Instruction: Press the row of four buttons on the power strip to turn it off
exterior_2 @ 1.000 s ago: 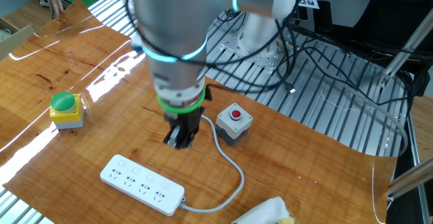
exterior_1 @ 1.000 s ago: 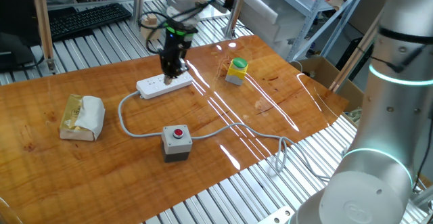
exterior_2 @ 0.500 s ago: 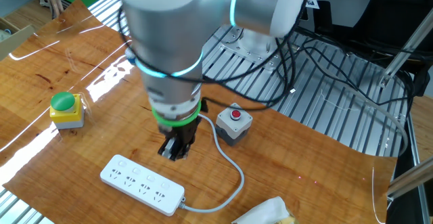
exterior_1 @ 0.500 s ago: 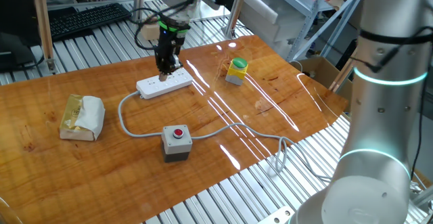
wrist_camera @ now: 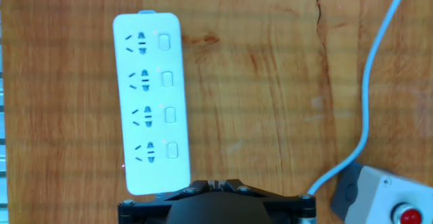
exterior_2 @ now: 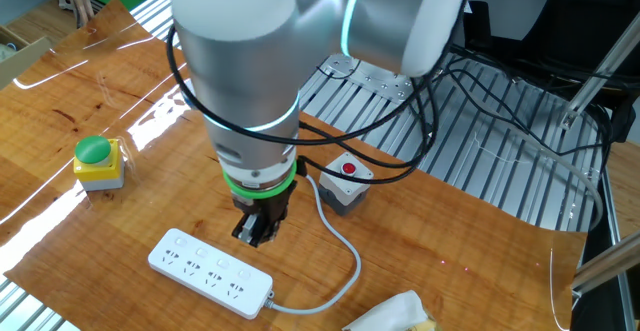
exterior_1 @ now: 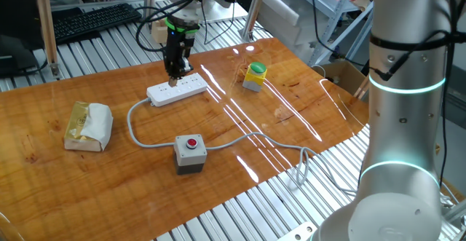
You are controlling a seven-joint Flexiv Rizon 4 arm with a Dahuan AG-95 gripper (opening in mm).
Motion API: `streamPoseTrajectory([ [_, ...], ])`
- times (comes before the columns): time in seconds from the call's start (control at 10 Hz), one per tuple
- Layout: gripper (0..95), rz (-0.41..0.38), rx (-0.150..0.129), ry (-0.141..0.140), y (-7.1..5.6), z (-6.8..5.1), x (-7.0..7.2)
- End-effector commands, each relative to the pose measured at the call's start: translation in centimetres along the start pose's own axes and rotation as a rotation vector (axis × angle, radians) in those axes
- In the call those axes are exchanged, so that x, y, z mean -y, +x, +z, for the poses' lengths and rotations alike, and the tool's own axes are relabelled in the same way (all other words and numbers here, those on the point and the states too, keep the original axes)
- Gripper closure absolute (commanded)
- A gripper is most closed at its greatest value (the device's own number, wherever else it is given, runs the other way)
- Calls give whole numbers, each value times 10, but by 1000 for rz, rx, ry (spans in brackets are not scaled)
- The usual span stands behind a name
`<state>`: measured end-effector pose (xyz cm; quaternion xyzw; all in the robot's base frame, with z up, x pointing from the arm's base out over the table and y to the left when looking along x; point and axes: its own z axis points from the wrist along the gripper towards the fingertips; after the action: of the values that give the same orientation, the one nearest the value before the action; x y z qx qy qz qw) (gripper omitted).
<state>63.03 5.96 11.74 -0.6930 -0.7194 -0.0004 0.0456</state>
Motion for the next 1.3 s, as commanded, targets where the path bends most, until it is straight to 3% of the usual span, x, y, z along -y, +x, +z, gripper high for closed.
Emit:
streamPoseTrajectory([
  [0.1,950,-22,21,3,0,1,-2],
  [0.3,950,-72,19,2,0,1,-2],
  [0.6,950,-85,20,3,0,1,-2],
  [1.0,950,-151,-2,-1,0,1,-2],
  [1.1,950,-167,-37,-6,0,1,-2],
  [1.2,950,-181,-50,-11,0,1,-2],
  [1.3,950,-213,-44,-12,0,1,-2],
])
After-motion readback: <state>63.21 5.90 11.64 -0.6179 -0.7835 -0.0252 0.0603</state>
